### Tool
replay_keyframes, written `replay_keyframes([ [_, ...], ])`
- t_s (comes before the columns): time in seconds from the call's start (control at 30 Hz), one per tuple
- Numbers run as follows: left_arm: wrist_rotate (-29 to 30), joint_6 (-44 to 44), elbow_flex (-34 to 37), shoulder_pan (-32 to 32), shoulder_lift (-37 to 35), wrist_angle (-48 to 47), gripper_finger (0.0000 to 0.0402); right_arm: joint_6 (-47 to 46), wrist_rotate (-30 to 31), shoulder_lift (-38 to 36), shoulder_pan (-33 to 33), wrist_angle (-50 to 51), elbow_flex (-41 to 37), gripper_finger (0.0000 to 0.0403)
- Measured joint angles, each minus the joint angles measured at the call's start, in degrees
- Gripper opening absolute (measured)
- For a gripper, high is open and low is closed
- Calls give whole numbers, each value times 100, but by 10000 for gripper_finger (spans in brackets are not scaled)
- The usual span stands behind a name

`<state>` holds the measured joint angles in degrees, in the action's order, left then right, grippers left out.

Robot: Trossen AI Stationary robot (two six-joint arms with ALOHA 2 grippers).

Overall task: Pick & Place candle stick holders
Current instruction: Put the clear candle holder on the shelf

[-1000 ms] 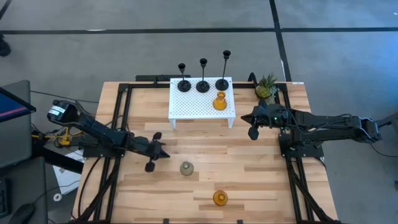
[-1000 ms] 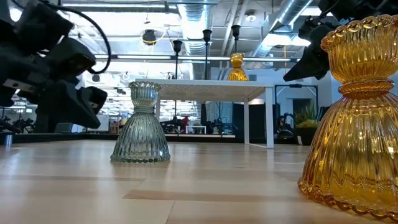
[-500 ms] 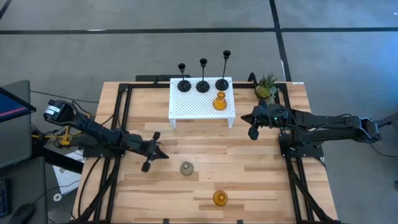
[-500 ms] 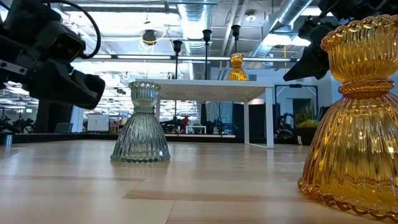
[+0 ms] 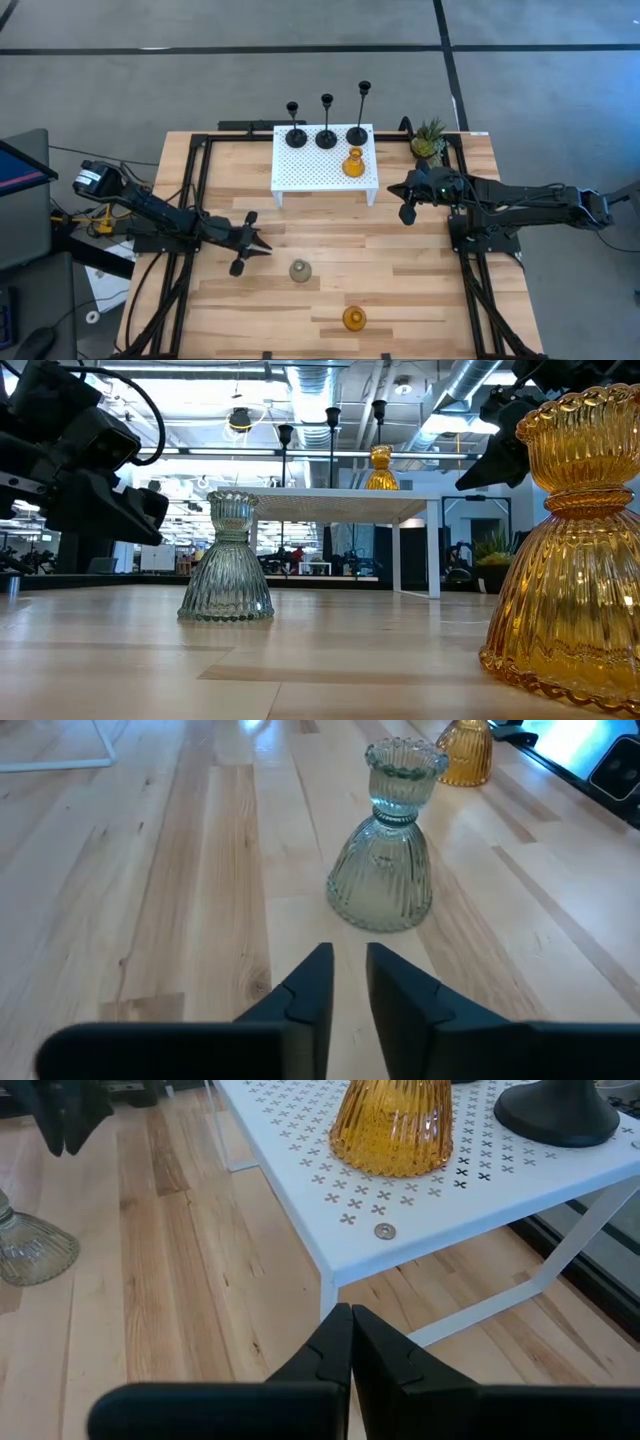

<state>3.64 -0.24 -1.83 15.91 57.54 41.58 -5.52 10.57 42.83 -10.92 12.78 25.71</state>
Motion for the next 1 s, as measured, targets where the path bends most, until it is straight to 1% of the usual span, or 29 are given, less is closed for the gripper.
replay_keyframes([
  [0.17, 1, -7, 0, -135, 153, 56, 103, -4, 0, 0, 0, 0, 0, 0],
  [0.37, 0, -20, -4, -348, 533, 386, 163, -4, 0, 1, 0, 0, 0, 0],
  [0.5, -2, -21, -4, -361, 698, 563, 201, -4, 0, 0, 0, 0, 0, 0],
  [0.67, -2, -21, -4, -361, 717, 611, 240, 0, 0, 0, -1, 0, 0, 0],
  [0.83, -23, -14, -4, -361, 715, 685, 264, 0, 0, 0, 0, 2, 0, 0],
  [0.93, -124, -7, -13, -347, 715, 986, 269, 0, -1, 0, -1, 2, 0, 0],
  [1.0, -133, -1, -114, -342, 715, 1012, 269, 2, 0, 0, 0, 1, 0, 0],
])
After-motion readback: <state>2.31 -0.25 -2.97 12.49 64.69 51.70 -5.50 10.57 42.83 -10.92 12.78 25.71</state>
